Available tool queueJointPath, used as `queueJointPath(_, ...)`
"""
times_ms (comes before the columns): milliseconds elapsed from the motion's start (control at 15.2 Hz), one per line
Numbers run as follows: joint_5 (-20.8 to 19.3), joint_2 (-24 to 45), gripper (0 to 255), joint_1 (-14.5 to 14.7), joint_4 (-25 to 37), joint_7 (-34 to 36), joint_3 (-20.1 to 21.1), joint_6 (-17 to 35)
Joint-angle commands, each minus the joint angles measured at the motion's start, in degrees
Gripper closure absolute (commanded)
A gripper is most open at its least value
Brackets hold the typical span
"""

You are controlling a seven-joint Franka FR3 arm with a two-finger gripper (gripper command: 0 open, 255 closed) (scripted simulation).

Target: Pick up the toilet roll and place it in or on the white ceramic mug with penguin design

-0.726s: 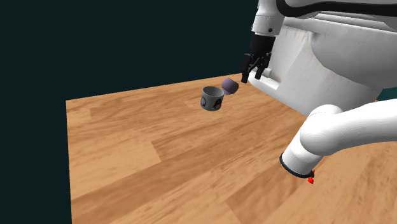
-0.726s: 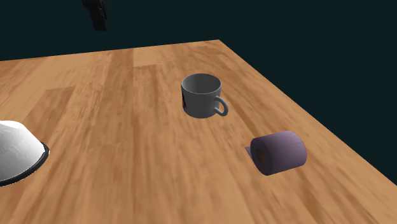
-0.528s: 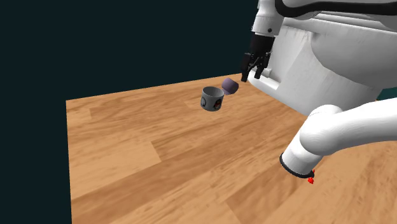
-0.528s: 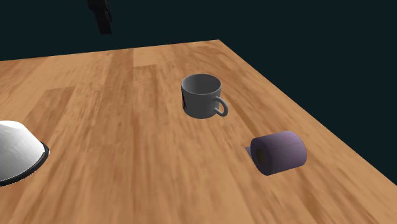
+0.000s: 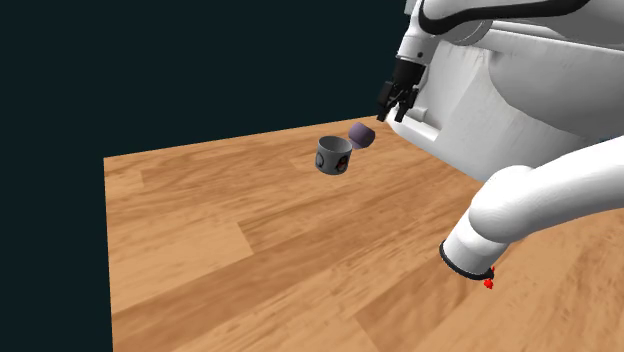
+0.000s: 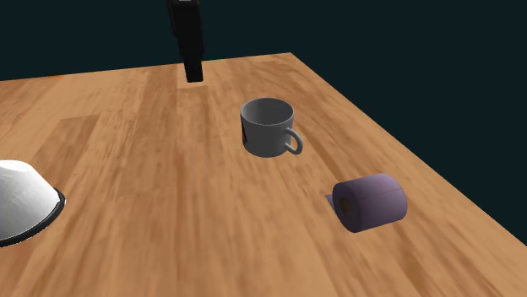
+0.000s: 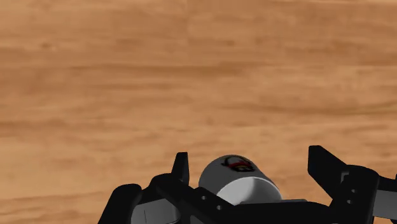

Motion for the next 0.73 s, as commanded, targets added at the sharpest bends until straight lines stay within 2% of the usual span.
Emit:
queueJointPath(0,0.64,2.80,0,-0.42,0.82,-3.13,-3.08,1.78)
queueJointPath(330,4.16,12.37,0,-0.60,5.47,-11.71,-10.93,5.01)
queueJointPath(660,11.04,24.08,0,-0.41,12.23,-21.59,-18.27,5.91)
